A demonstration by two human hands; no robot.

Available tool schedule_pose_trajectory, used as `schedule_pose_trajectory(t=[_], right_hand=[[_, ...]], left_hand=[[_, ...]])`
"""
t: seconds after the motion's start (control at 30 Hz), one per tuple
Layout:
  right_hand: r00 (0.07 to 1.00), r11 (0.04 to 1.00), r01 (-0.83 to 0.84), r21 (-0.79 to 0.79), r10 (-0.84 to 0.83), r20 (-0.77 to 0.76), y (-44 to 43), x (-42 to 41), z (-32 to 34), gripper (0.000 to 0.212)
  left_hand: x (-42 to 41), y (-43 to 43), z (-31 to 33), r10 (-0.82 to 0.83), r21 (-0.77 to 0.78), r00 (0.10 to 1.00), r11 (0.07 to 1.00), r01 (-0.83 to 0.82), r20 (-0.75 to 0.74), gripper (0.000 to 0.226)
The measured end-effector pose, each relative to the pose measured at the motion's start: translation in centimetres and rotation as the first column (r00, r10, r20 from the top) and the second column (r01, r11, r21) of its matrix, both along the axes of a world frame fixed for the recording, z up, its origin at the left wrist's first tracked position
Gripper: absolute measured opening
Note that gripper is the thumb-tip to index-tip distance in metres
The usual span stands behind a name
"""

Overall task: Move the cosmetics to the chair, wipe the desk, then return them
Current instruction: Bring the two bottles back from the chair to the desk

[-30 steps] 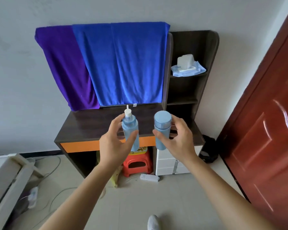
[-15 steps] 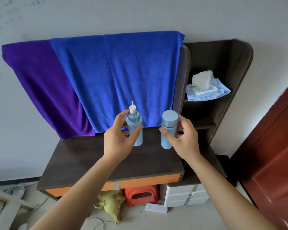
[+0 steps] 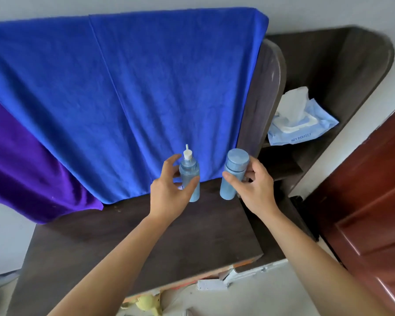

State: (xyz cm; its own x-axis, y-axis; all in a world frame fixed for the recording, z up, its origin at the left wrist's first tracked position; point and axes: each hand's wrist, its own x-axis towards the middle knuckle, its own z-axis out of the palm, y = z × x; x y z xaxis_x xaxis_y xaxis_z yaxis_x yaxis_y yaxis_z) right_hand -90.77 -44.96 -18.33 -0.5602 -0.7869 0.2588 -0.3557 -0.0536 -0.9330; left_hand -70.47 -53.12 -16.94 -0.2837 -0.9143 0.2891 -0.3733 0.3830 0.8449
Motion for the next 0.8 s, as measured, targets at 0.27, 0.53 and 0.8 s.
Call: schedule_pose_trajectory(t=[0.27,0.53,0.8], right_hand=[[0.982,0.984,-0.081,0.158,0.052,0.183,-2.7,-2.0,-8.5,0.056],[0.973,0.954,-0.122,0.272,0.060,0.223,-7.6,-3.5,-14.3,0.059],[0.991,0.935,-0.093,0.341,0.052,0.125,-10.7,-4.9,-17.1,0.059]], left_hand=[[-4.2,-3.1,-9.4,0.071,0.266,0.994,0.960,-0.092,0.086,0.058],[-6.9,-5.8,-15.4,0.121,0.385,0.976,0.904,-0.183,0.179,0.045],[-9.2,-8.2,-18.1,0.080,0.436,0.986,0.889,-0.138,0.149,0.041]])
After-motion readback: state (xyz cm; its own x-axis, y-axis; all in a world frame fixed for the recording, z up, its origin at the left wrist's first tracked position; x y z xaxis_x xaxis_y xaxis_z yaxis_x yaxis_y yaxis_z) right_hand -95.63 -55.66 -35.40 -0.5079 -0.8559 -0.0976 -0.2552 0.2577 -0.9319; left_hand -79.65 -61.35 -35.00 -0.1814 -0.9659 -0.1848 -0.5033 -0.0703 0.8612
